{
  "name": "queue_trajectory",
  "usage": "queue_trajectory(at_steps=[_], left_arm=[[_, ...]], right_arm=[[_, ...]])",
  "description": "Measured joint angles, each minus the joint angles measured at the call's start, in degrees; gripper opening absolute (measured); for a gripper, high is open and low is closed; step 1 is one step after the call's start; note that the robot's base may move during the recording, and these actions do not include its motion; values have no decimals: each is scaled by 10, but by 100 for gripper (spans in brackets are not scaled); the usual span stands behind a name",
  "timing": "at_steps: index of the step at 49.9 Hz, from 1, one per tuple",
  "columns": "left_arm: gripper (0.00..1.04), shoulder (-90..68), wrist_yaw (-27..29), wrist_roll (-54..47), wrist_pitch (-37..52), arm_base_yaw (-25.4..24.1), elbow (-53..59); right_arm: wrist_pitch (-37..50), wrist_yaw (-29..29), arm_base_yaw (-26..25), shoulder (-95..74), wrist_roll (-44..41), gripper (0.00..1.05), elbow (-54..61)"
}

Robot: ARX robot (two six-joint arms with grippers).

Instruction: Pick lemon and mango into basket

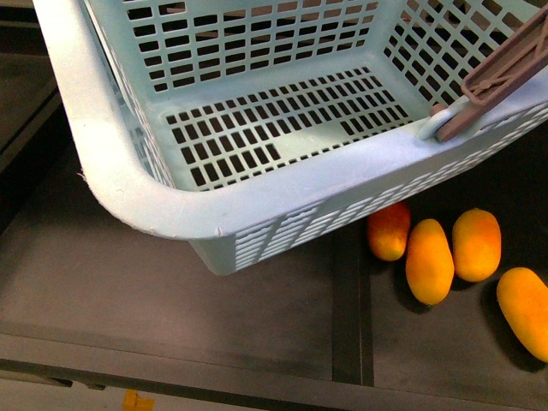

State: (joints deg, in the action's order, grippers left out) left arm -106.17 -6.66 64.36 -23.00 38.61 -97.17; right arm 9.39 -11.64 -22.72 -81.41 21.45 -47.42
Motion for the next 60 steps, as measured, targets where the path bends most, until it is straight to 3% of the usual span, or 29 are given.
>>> queue_trajectory(at_steps=[16, 33, 41, 45, 54, 60], left_arm=[[4, 0, 0, 0, 0, 0, 0], [4, 0, 0, 0, 0, 0, 0], [4, 0, 0, 0, 0, 0, 0], [4, 0, 0, 0, 0, 0, 0], [4, 0, 2, 0, 0, 0, 0], [4, -1, -3, 1, -1, 0, 0]], right_arm=[[-1, 38, 165, 29, 41, 59, -47], [20, 101, 315, -75, 60, 59, -144], [26, 115, 342, -110, 63, 60, -159], [30, 116, 348, -115, 66, 77, -159], [36, 116, 342, -103, 71, 97, -150], [37, 116, 323, -66, 68, 96, -114]])
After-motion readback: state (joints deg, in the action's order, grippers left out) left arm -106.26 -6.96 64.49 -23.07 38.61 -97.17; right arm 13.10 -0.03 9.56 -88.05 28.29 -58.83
